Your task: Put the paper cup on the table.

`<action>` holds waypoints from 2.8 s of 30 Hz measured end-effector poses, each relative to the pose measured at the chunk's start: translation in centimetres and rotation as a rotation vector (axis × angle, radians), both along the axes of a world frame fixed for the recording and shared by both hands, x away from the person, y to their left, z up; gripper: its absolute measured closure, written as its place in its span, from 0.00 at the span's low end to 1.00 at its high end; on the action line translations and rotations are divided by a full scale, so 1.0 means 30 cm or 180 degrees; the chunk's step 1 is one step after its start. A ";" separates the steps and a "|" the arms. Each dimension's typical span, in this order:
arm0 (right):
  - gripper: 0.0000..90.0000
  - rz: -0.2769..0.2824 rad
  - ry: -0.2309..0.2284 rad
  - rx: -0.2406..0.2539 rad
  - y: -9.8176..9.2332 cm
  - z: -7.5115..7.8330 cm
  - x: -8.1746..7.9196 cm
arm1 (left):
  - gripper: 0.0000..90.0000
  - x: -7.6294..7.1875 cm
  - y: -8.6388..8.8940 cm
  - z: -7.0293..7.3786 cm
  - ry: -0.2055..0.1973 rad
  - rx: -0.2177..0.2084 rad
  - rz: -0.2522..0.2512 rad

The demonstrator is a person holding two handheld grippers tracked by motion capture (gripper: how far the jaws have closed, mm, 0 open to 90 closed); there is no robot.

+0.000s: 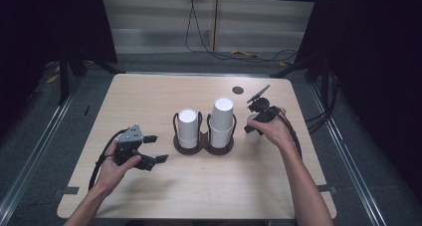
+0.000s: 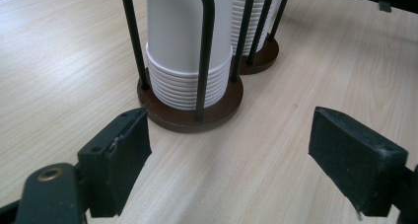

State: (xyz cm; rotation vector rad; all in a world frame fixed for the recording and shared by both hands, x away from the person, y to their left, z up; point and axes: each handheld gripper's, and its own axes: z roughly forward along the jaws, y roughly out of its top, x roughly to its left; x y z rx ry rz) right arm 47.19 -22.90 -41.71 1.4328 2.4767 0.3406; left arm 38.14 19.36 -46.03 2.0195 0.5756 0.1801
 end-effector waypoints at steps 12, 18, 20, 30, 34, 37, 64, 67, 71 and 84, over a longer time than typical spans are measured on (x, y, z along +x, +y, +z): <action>0.18 -0.0107 -0.0121 0.0311 -0.053 -0.026 -0.041 | 0.18 -0.006 0.001 0.005 -0.0054 0.0017 0.0021; 0.17 -0.0140 -0.0194 0.0410 -0.064 -0.045 -0.065 | 0.18 -0.005 0.001 0.005 -0.0049 0.0013 0.0017; 0.17 -0.0122 -0.0191 0.0457 -0.068 -0.047 -0.071 | 0.18 -0.005 0.002 0.006 -0.0042 -0.0014 0.0008; 0.18 -0.0248 -0.0384 0.0646 -0.094 -0.079 -0.121 | 0.18 -0.006 0.001 0.008 -0.0070 -0.0015 0.0024; 0.18 -0.0228 -0.0448 0.0689 -0.095 -0.081 -0.145 | 0.18 -0.005 -0.002 0.005 -0.0038 -0.0011 0.0031; 0.18 -0.0243 -0.0524 0.0740 -0.103 -0.081 -0.162 | 0.18 -0.005 -0.002 0.005 -0.0046 -0.0001 0.0034; 0.19 -0.0228 -0.1157 0.1310 -0.109 -0.084 -0.391 | 0.18 -0.015 0.025 0.013 -0.0030 -0.0088 0.0181; 0.18 -0.0203 -0.1211 0.1399 -0.094 -0.082 -0.417 | 0.18 -0.017 0.027 0.016 0.0013 -0.0140 0.0205; 0.16 -0.0142 -0.1226 0.1492 -0.062 -0.085 -0.449 | 0.18 -0.020 0.030 0.019 -0.0011 -0.0136 0.0229; 0.16 0.0055 -0.1366 0.1721 0.013 -0.093 -0.542 | 0.18 -0.043 0.008 0.009 -0.0045 -0.0033 0.0295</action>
